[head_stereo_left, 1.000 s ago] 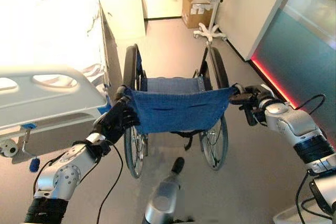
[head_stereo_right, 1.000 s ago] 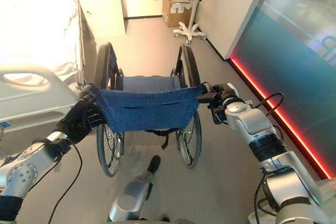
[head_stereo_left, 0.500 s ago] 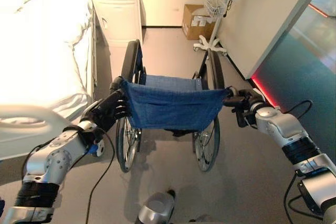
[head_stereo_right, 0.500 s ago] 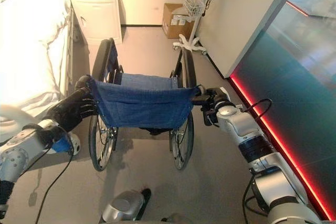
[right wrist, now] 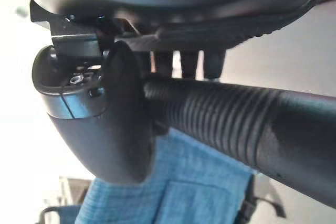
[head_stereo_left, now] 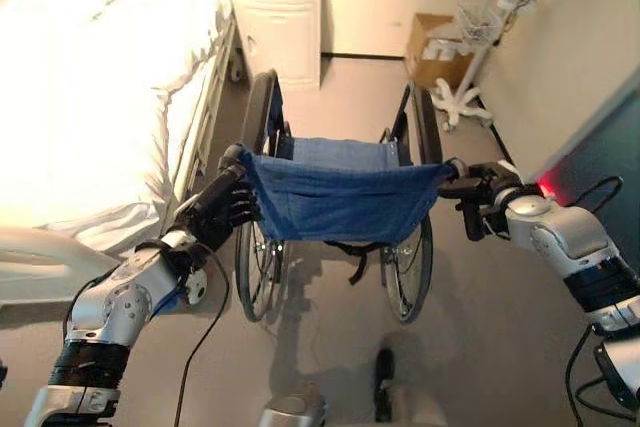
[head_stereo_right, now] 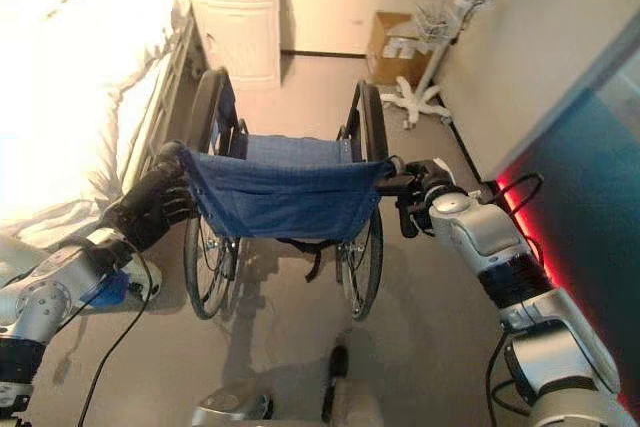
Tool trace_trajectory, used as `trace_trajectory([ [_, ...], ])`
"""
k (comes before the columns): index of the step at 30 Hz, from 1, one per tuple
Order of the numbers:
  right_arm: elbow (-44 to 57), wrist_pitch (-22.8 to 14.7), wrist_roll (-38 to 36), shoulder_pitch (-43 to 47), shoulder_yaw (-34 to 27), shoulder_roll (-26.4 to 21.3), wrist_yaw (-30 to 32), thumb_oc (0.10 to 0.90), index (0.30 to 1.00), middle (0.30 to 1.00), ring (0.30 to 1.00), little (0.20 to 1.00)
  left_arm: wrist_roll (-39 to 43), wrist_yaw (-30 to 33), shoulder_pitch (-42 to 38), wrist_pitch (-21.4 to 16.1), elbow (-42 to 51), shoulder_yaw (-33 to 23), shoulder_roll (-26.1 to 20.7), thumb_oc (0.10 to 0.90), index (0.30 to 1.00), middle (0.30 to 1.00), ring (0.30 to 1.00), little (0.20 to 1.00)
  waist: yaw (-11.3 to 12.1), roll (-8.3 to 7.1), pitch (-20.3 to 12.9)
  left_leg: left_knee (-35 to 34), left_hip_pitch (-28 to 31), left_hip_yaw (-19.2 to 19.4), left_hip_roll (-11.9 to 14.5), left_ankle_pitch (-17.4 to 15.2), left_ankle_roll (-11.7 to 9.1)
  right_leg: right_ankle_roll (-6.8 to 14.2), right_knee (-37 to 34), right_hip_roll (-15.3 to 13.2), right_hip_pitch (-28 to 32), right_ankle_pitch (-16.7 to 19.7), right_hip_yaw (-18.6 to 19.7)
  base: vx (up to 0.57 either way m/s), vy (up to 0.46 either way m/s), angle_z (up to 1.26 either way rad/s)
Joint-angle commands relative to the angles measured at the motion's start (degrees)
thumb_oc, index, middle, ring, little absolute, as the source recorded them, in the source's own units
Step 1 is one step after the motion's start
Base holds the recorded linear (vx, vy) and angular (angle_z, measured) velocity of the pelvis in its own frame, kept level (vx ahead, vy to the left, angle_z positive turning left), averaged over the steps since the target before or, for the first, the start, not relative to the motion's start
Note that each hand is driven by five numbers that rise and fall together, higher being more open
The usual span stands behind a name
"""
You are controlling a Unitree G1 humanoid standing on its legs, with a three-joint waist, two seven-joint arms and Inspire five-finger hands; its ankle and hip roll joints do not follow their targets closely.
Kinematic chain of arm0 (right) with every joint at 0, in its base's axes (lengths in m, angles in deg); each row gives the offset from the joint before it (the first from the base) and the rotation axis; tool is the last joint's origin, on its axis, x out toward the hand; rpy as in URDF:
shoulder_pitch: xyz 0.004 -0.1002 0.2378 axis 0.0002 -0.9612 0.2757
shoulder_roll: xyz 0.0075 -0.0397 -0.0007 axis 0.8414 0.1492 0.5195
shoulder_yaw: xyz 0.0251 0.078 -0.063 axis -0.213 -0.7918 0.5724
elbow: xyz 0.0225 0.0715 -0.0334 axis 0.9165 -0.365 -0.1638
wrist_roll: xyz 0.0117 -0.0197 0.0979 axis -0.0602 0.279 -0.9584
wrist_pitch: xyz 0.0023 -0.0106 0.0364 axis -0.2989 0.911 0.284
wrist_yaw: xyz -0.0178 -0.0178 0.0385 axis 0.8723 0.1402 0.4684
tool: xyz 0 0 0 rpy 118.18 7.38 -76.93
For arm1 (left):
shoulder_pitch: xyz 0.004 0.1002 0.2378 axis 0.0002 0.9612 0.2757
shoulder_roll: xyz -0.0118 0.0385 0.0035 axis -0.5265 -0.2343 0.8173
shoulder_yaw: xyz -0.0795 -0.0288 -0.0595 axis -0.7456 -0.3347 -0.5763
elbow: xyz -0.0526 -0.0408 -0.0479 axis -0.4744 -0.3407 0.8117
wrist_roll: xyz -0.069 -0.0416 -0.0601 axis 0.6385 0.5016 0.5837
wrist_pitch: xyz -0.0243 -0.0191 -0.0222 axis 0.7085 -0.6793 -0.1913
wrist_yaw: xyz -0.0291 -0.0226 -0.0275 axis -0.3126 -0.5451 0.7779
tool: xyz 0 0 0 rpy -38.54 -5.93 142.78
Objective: Push the wheelchair next to the bed
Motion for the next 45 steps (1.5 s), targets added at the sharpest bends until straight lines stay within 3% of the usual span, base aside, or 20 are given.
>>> trace_trajectory([
  [1, 6.4, -8.0, -1.5, 7.3, 1.4, -1.5, -5.0, 0.400, 0.300, 0.300, 0.300, 0.300, 3.7, 0.4, 0.8, -6.1, 7.4, -3.4, -2.4, 0.400, 0.300, 0.300, 0.300, 0.300, -0.3, -2.89, -6.8, 12.2, -5.2, 2.0, 4.1, 20.0, 0.8, 0.8, -4.7, -2.4, 2.4, 2.7, -1.8, 0.35, -0.254, -0.15],
  [2, 8.2, -7.8, -1.0, 6.3, 0.9, -1.3, -4.6, 0.400, 0.300, 0.300, 0.300, 0.300, 3.9, 0.8, 1.1, -5.9, 7.5, -4.4, -1.8, 0.400, 0.300, 0.300, 0.300, 0.300, 0.3, -2.43, -5.8, 13.0, -10.6, 4.3, 0.5, 19.7, 1.5, -0.9, -4.2, -0.1, 4.8, 1.5, -2.8, 0.37, -0.217, -0.10],
  [4, 9.6, -7.2, 0.3, 5.6, 0.3, -0.5, -4.6, 0.400, 0.300, 0.300, 0.300, 0.300, 3.4, 0.6, 1.1, -6.8, 6.7, -5.0, -1.4, 0.400, 0.300, 0.300, 0.300, 0.300, 0.9, -1.61, -5.2, 6.1, -11.3, 6.1, -1.4, 18.2, 1.9, -1.0, -4.3, 1.8, 6.6, 0.5, -2.9, 0.37, -0.164, 0.23],
  [6, 9.9, -6.9, 1.1, 5.8, 0.4, 0.4, -4.0, 0.400, 0.300, 0.300, 0.300, 0.300, 3.4, 0.5, 1.0, -7.2, 6.3, -5.2, -1.5, 0.400, 0.300, 0.300, 0.300, 0.300, 1.3, -1.30, -5.1, -1.1, -10.4, 7.4, -0.9, 18.6, 2.2, -1.1, -4.5, 2.7, 7.8, -0.5, -3.1, 0.31, -0.100, 0.26],
  [7, 8.9, -6.9, 1.5, 6.4, 0.5, 1.9, -2.8, 0.400, 0.300, 0.300, 0.300, 0.300, 1.9, -0.3, 0.7, -8.1, 5.2, -4.7, -1.6, 0.400, 0.300, 0.300, 0.300, 0.300, 2.1, -0.18, -5.8, -14.7, -10.6, 9.2, 1.3, 21.6, 1.9, -1.8, -5.1, 4.9, 10.0, -2.5, -4.9, 0.32, -0.082, 0.22],
  [12, 6.3, -8.4, 1.7, 5.3, 1.1, 4.1, 0.2, 0.400, 0.300, 0.300, 0.300, 0.300, -3.6, -1.1, 1.8, -10.1, 5.9, -3.0, 0.2, 0.400, 0.300, 0.300, 0.300, 0.300, 5.1, 1.35, -5.8, -36.2, -14.4, 13.4, 4.4, 31.4, -0.9, -3.6, -6.0, 9.4, 17.1, -7.2, -7.0, 0.58, -0.109, 0.28],
  [14, 6.1, -9.7, 2.9, 3.1, 0.5, 3.9, -0.5, 0.400, 0.300, 0.300, 0.300, 0.300, -2.6, -0.5, 1.6, -9.4, 6.7, -3.7, -0.8, 0.400, 0.300, 0.300, 0.300, 0.300, 5.9, 1.61, -6.0, -41.8, -15.4, 15.9, 5.0, 32.1, -1.3, -3.9, -4.3, 10.4, 20.2, -10.5, -7.3, 0.73, -0.050, 0.20],
  [16, 5.2, -10.8, 3.9, 2.2, 0.4, 4.5, -1.2, 0.400, 0.300, 0.300, 0.300, 0.300, -2.0, -0.4, 0.5, -8.4, 6.3, -4.3, -1.4, 0.400, 0.300, 0.300, 0.300, 0.300, 5.9, 1.21, -6.6, -41.8, -14.7, 18.0, 4.5, 28.7, 0.2, -3.5, -2.4, 10.1, 20.4, -12.3, -7.8, 0.47, -0.013, 0.05],
  [20, 2.0, -12.8, 5.0, 1.8, 0.4, 7.4, -1.3, 0.400, 0.300, 0.300, 0.300, 0.300, 0.2, -0.2, -3.6, -6.5, 3.7, -3.4, -2.7, 0.400, 0.300, 0.300, 0.300, 0.300, 8.0, -0.40, -8.7, -34.5, -14.7, 14.9, 2.1, 24.4, 3.6, -1.5, 8.0, 8.4, 21.6, -14.4, -9.0, 0.51, -0.001, -0.05],
  [23, 0.6, -14.0, 3.0, 2.3, 1.2, 7.3, 0.2, 0.400, 0.300, 0.300, 0.300, 0.300, -0.5, -2.3, -5.8, -5.2, 1.4, -2.2, -3.6, 0.400, 0.300, 0.300, 0.300, 0.300, 8.8, -2.37, -10.1, -33.3, -12.3, 12.7, -1.2, 22.1, 7.1, 6.9, 26.1, 7.0, 18.1, 0.8, -7.7, 0.52, 0.078, -0.07],
  [24, 1.1, -14.0, 1.6, 2.7, 1.2, 6.8, 0.3, 0.400, 0.300, 0.300, 0.300, 0.300, 0.3, -2.4, -6.6, -5.4, 0.5, -1.9, -4.4, 0.400, 0.300, 0.300, 0.300, 0.300, 8.5, -1.89, -10.9, -33.2, -11.2, 11.9, -0.8, 21.5, 7.6, 8.6, 31.2, 7.3, 14.8, 6.7, -6.9, 0.36, 0.035, 0.29],
  [25, 1.2, -13.8, 1.1, 3.0, 1.3, 6.7, 0.3, 0.400, 0.300, 0.300, 0.300, 0.300, 0.6, -2.3, -6.9, -5.5, 0.1, -1.8, -4.7, 0.400, 0.300, 0.300, 0.300, 0.300, 8.3, -1.71, -11.1, -33.2, -10.8, 11.9, -0.7, 21.2, 7.7, 8.8, 32.5, 6.9, 13.4, 7.9, -6.8, 0.40, 0.032, 0.45],
  [27, 3.2, -12.1, 1.6, 3.2, 1.1, 7.2, 1.2, 0.400, 0.300, 0.300, 0.300, 0.300, 1.7, -2.8, -8.8, -5.5, -1.4, -1.1, -6.3, 0.400, 0.300, 0.300, 0.300, 0.300, 5.9, -0.76, -10.7, -32.2, -8.8, 10.6, -1.1, 20.1, 7.6, 6.0, 27.2, 4.8, 8.4, 2.1, -6.5, 0.43, 0.006, 0.34],
  [30, 5.3, -11.9, 2.3, 2.0, 0.1, 6.2, 1.2, 0.400, 0.300, 0.300, 0.300, 0.300, 2.7, -3.5, -9.5, -6.0, -1.7, -0.8, -7.9, 0.400, 0.300, 0.300, 0.300, 0.300, 3.7, -0.23, -9.6, -30.1, -7.2, 9.0, -1.7, 18.3, 7.0, 3.5, 13.6, 2.3, 6.0, -1.1, -6.4, 0.35, -0.113, 0.47],
  [32, 6.1, -12.8, 2.4, 1.3, -1.0, 5.0, 0.2, 0.400, 0.300, 0.300, 0.300, 0.300, 3.3, -3.3, -9.9, -7.0, -1.6, -0.6, -8.4, 0.400, 0.300, 0.300, 0.300, 0.300, 2.1, 0.04, -8.0, -28.2, -3.9, 6.9, -1.9, 14.9, 6.7, 3.2, 3.8, -0.7, 2.9, 0.7, -6.6, 0.31, -0.253, 0.63],
  [33, 6.5, -12.7, 1.4, 1.7, -1.3, 3.9, 0.2, 0.400, 0.300, 0.300, 0.300, 0.300, 3.7, -2.7, -11.1, -7.3, -1.8, 0.3, -8.5, 0.400, 0.300, 0.300, 0.300, 0.300, 0.2, -0.30, -6.6, -26.3, -1.5, 5.8, -2.0, 11.4, 6.6, 4.2, -3.1, -3.1, -0.3, 5.0, -5.0, 0.35, -0.317, 0.58],
  [37, 8.2, -8.4, -1.4, 5.2, -1.5, 3.2, 0.8, 0.400, 0.300, 0.300, 0.300, 0.300, 3.6, 0.4, -14.5, -6.5, -2.0, 3.1, -7.3, 0.400, 0.300, 0.300, 0.300, 0.300, -2.5, -0.95, -4.9, -23.7, 2.6, 3.3, -0.2, 6.1, 6.1, 5.8, -4.8, -4.2, -4.0, 7.9, -2.0, 0.35, -0.272, 0.83],
  [41, 7.8, -7.2, -3.9, 6.8, -1.2, 1.5, -1.0, 0.400, 0.300, 0.300, 0.300, 0.300, 3.3, 1.7, -12.9, -7.0, -1.4, 3.5, -3.8, 0.400, 0.300, 0.300, 0.300, 0.300, -3.8, -1.34, -7.2, -21.1, 3.9, 3.5, 2.7, 9.8, 3.8, 3.8, -6.6, -1.4, -0.7, 4.4, -2.0, 0.26, -0.155, 0.68],
  [43, 8.8, -6.7, -3.1, 6.4, -1.0, 0.8, -1.8, 0.400, 0.300, 0.300, 0.300, 0.300, 2.6, 1.8, -11.6, -6.7, -0.6, 3.4, -2.4, 0.400, 0.300, 0.300, 0.300, 0.300, -3.6, -1.80, -7.1, -9.5, -2.0, 5.8, 3.5, 16.7, 1.2, 2.2, -8.0, -1.5, 2.4, 4.0, -3.6, 0.13, -0.173, 0.42],
  [45, 10.1, -6.7, -3.3, 5.6, -1.1, 0.7, -1.0, 0.400, 0.300, 0.300, 0.300, 0.300, 3.0, 1.8, -10.9, -6.0, -0.3, 2.7, -2.2, 0.400, 0.300, 0.300, 0.300, 0.300, -3.3, -1.69, -6.2, -11.1, -4.7, 8.3, 5.0, 16.7, 0.6, 1.3, -9.3, -1.2, 5.3, 3.2, -4.9, 0.11, -0.130, 0.29],
])
